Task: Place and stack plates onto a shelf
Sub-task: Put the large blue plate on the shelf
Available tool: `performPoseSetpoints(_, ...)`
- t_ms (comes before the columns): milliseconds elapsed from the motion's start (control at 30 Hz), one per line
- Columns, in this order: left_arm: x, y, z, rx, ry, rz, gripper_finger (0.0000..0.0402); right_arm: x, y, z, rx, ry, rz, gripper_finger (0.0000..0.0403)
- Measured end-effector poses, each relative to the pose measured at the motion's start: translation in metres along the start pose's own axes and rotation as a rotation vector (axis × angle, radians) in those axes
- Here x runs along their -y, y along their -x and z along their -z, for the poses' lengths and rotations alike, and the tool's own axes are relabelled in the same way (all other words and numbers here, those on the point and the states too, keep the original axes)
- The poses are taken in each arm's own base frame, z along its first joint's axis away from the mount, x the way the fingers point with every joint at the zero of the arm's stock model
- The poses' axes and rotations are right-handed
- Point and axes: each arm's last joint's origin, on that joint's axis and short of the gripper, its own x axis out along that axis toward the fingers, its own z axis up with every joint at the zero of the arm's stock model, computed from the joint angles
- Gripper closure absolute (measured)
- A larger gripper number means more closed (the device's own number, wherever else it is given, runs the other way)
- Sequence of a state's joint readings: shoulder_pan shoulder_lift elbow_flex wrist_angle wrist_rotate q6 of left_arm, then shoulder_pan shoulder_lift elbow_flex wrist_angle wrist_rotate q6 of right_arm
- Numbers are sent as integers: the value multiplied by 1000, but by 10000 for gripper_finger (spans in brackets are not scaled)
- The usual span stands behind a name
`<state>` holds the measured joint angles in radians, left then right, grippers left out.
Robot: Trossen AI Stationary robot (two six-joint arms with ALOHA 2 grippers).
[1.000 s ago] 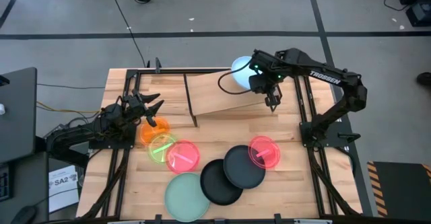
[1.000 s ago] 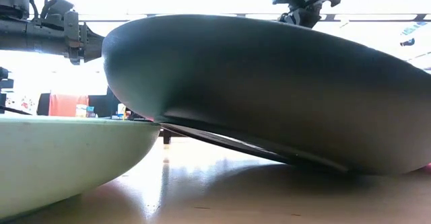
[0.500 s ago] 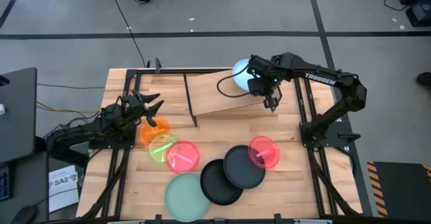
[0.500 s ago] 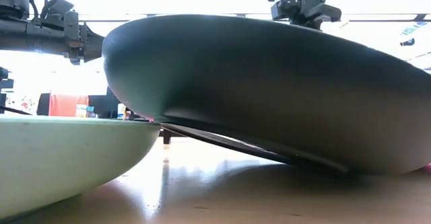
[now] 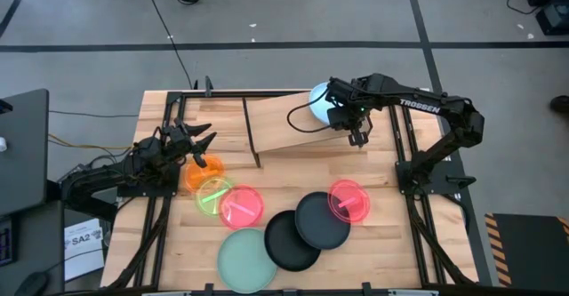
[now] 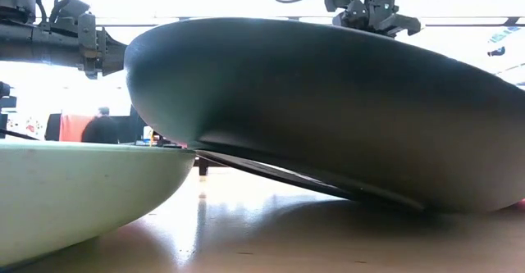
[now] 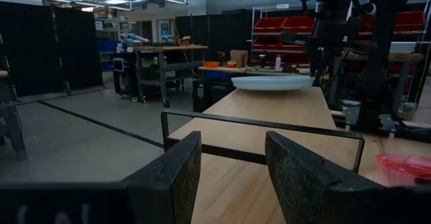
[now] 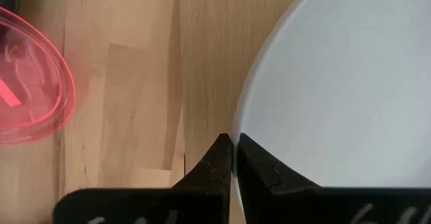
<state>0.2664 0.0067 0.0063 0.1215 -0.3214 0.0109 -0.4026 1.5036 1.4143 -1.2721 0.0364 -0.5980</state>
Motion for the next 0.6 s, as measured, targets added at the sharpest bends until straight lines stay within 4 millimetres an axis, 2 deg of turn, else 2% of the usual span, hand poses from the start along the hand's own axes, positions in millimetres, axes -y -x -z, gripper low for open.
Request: performPoseSetpoints(600,0,0,0,0,0,0,230,0,0,-1,9,-4,1,366)
